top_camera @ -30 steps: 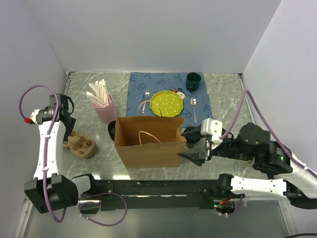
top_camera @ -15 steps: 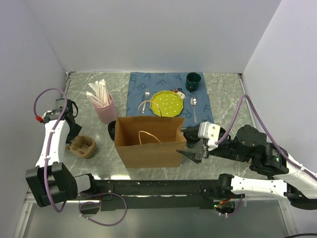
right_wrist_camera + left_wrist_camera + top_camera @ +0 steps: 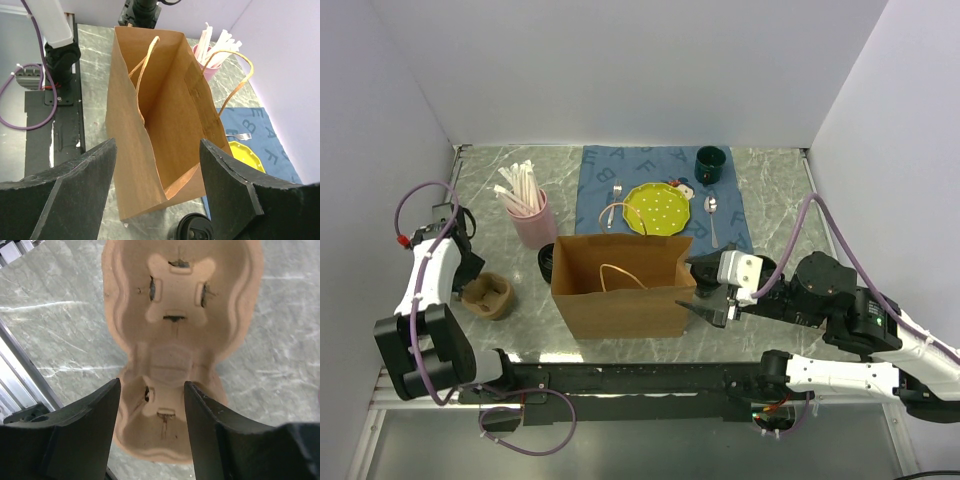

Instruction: Pack the takeout coffee

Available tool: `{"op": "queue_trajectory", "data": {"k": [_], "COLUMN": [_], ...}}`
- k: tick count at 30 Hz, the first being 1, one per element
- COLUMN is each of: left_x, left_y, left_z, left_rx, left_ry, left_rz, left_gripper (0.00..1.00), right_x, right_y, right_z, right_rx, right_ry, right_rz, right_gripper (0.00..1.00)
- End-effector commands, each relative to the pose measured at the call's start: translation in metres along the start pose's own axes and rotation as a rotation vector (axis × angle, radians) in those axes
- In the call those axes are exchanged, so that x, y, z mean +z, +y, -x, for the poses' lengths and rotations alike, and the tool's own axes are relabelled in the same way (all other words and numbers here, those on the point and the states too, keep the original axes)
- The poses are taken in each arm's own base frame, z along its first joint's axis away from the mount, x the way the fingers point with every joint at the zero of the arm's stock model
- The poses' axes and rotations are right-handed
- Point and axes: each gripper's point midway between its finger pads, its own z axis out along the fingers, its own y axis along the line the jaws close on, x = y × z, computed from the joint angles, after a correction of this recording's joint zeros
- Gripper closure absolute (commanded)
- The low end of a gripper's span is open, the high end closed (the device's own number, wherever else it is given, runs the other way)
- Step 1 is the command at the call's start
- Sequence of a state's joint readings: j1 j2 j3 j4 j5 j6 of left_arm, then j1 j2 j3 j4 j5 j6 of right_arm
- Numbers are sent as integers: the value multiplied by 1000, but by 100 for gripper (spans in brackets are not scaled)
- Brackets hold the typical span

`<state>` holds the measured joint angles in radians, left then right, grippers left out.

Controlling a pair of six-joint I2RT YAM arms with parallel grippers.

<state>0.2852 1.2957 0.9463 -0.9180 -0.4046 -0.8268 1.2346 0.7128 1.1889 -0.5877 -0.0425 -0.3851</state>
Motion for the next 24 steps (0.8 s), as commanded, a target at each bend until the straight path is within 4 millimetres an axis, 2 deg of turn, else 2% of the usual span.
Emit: {"op": "queue_trajectory", "data": {"k": [1, 8, 12, 24], "left_x": [8, 14, 11, 16], "left_y": [-6, -12, -15, -13], "left_z": [9, 8, 13, 13], "left_rx": [-2, 10, 14, 34], "left_ry": [-15, -2, -10, -6], "left_rz": [-6, -20, -28, -1], "left_gripper": [41, 43, 43, 47], "right_x": [5, 8, 12, 16], "right_y": [-2, -3, -2, -1], "right_z": [7, 2, 2, -3], "right_rx": [-19, -41, -42, -61], "right_ry": [-31, -12, -9, 9], "right_rz": [-8, -2, 7, 12], "right_gripper": [26, 26, 26, 26]}}
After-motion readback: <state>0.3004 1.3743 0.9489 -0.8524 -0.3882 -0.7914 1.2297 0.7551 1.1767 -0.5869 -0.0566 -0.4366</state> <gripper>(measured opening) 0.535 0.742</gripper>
